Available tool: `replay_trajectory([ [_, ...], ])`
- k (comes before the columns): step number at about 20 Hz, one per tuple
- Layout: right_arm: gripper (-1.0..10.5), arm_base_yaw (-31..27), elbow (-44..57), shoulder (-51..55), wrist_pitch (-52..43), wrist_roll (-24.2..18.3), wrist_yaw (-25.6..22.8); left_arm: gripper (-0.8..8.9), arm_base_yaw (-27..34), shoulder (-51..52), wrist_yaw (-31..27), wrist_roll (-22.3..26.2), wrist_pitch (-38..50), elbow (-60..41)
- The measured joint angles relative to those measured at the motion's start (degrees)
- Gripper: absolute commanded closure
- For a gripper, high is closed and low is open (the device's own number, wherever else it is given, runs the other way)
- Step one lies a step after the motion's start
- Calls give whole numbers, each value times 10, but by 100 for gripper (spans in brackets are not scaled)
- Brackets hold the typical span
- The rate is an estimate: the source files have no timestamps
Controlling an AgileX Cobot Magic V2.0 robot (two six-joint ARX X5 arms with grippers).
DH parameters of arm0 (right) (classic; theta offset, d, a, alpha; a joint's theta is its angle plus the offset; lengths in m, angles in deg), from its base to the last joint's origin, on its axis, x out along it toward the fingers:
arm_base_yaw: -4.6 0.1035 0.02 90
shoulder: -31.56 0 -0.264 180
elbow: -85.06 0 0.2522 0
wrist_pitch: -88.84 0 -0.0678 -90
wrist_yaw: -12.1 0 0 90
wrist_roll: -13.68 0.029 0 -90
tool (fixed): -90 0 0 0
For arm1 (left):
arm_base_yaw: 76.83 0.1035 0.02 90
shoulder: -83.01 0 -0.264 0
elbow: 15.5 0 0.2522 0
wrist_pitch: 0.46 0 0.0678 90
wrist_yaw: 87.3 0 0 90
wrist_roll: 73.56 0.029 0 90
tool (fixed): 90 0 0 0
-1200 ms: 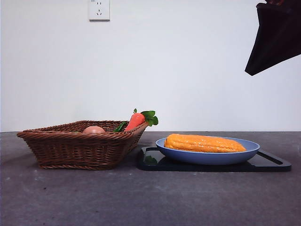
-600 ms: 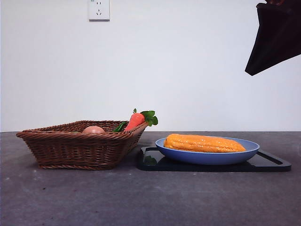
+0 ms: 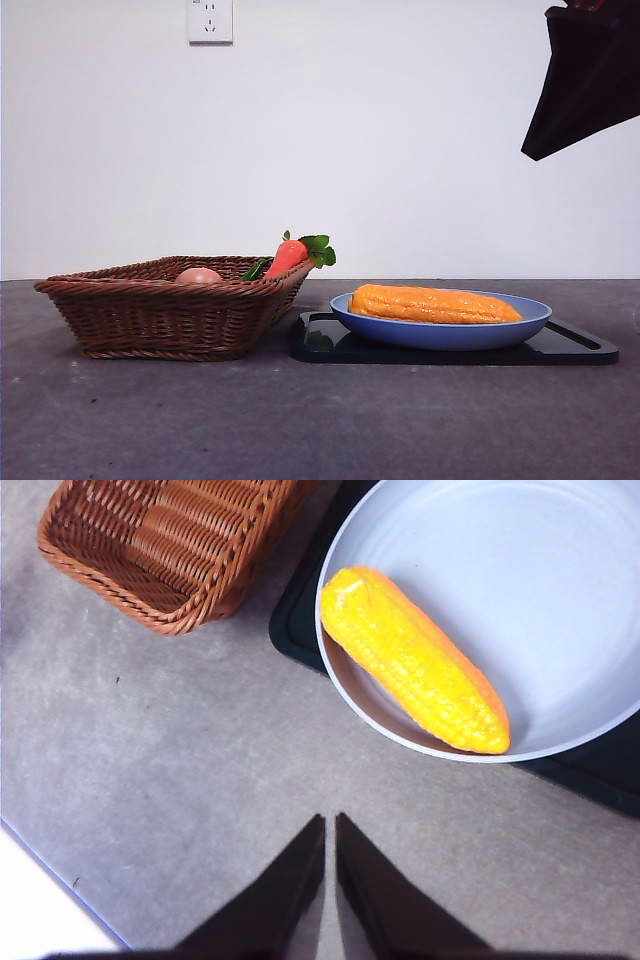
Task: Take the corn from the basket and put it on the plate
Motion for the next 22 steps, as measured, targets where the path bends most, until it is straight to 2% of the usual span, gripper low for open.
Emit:
replay_trajectory([
  [18, 945, 0, 0, 0, 0, 0, 0, 807, 0, 0, 0, -8, 0, 0],
  [20, 945, -2, 0, 0, -13, -12, -2, 807, 0, 0, 0, -8, 0, 0],
  [22, 945, -26, 2, 3, -71, -43, -17, 807, 0, 0, 0, -8, 0, 0],
])
